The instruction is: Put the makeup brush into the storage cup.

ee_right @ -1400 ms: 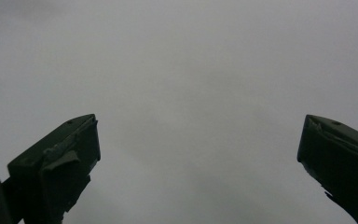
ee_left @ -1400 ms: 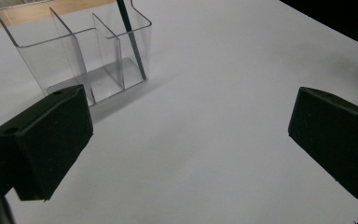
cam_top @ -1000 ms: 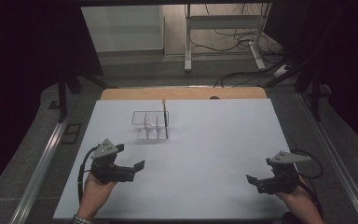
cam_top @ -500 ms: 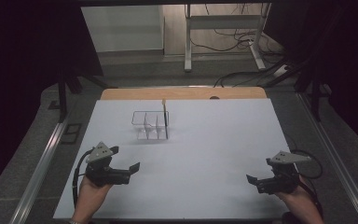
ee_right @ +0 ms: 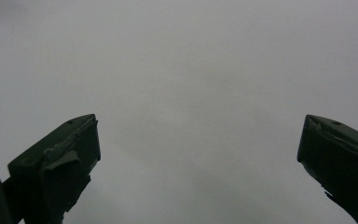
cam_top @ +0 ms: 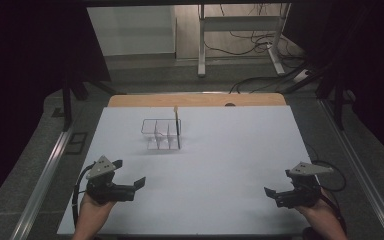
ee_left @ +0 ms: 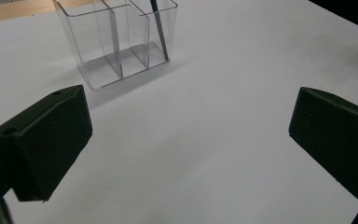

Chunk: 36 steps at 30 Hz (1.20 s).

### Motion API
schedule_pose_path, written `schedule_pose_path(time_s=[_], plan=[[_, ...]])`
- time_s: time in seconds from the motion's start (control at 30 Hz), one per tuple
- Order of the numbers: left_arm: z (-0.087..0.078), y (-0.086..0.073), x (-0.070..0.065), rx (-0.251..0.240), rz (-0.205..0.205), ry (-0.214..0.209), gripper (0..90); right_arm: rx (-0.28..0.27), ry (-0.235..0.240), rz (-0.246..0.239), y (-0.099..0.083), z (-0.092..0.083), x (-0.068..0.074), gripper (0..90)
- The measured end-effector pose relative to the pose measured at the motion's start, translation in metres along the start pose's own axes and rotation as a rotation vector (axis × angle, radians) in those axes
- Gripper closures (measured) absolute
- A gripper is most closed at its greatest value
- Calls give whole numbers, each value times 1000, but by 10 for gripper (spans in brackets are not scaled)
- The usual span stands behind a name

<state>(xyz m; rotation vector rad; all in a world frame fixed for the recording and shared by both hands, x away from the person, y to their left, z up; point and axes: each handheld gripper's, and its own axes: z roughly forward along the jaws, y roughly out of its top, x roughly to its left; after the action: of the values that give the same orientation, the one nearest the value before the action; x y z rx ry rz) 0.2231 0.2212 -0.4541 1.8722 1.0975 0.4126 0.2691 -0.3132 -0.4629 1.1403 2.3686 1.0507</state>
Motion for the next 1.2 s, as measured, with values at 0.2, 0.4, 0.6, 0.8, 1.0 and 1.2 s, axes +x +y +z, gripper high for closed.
schedule_pose_path(time_s=[0.2,0.4,0.6,0.8,1.0,1.2], plan=[[-4,-3,2,-3,-8,8,0,2,1,0,0,0,0,0],[-7,-7,4,-1,-15,17,0,3,1,-1,0,0,0,0],[-10,-12,6,12,-11,38,0,3,0,-1,0,0,0,0],[-14,-16,9,19,-17,52,0,3,-1,-1,0,0,0,0],[-17,-20,11,27,-21,66,0,3,-2,-1,0,0,0,0],[-18,-25,13,36,-28,73,0,5,-2,-2,0,0,0,0]])
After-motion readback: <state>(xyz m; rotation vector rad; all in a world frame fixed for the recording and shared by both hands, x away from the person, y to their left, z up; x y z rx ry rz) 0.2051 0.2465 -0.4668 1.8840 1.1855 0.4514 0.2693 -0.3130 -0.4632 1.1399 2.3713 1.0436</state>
